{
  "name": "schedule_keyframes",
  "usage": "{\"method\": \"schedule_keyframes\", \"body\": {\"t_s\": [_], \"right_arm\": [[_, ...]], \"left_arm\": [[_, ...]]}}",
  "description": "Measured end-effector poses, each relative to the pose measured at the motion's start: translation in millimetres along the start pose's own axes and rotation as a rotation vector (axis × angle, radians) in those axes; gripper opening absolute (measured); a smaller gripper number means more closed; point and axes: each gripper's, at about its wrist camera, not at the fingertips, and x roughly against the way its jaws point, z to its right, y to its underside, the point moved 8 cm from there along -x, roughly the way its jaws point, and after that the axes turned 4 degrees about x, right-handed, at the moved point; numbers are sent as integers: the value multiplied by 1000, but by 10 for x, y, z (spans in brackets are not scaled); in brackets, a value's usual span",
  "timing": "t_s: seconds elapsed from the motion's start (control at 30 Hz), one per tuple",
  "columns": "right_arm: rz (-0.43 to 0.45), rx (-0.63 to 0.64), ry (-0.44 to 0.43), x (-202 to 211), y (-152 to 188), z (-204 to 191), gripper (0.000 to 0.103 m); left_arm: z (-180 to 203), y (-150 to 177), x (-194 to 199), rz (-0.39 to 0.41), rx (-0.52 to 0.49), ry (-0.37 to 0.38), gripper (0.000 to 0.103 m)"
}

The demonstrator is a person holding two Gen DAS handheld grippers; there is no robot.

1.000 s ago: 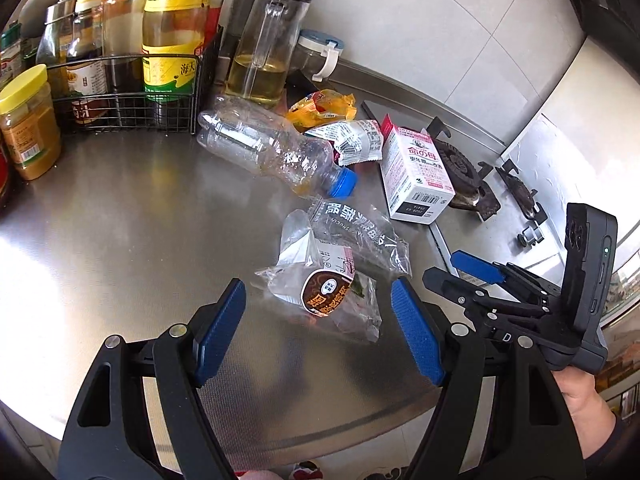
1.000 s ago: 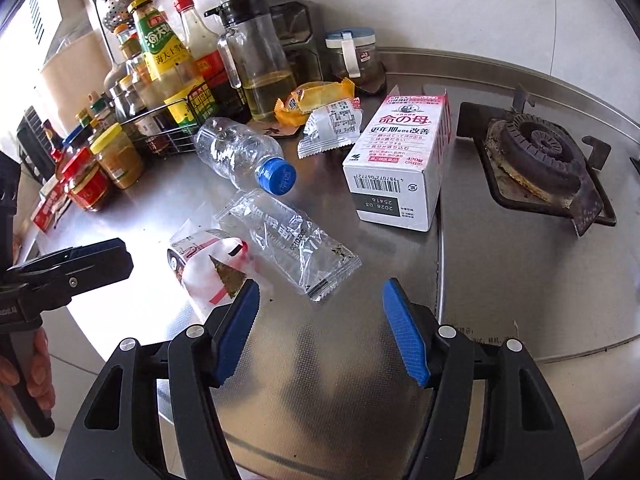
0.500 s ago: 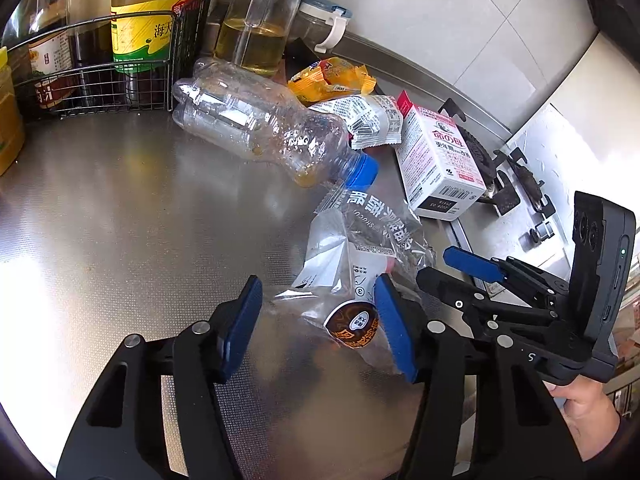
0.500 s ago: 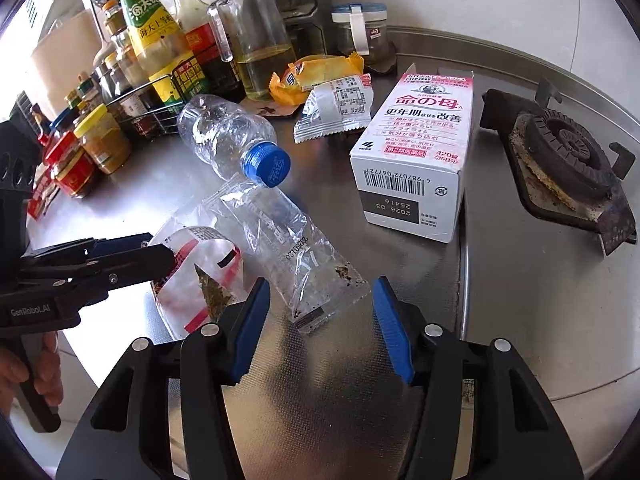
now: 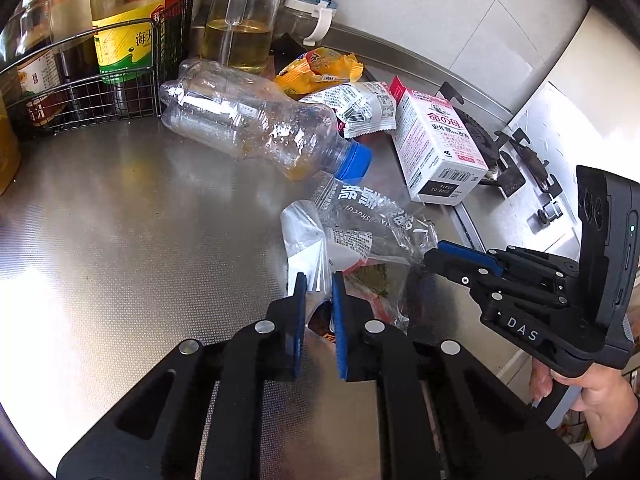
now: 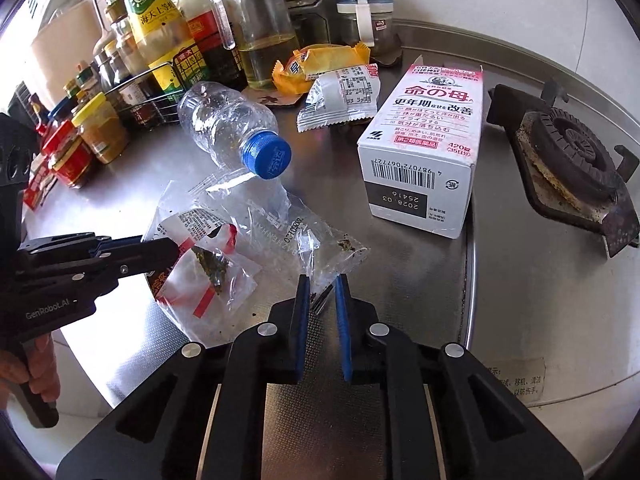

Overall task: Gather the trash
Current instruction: 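Close the left gripper on the clear wrapper bag while the right gripper grasps the long clear wrapper, then carry both wrappers down to the floor bin and open both grippers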

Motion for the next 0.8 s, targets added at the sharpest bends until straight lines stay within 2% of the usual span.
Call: {"method": "schedule_keyframes", "body": {"t_s": [0.2, 0.47, 0.8], "right_arm": [[19, -12, -11, 168, 44, -4, 12], [69, -33, 6, 593, 183, 4, 10], [88, -62, 12, 1133, 777, 44, 8]], "left_arm": [[29, 30, 180, 29, 11, 5, 9], [164, 200, 619, 89, -5, -18, 8], [406, 727, 1159, 140, -4, -28, 8]]}}
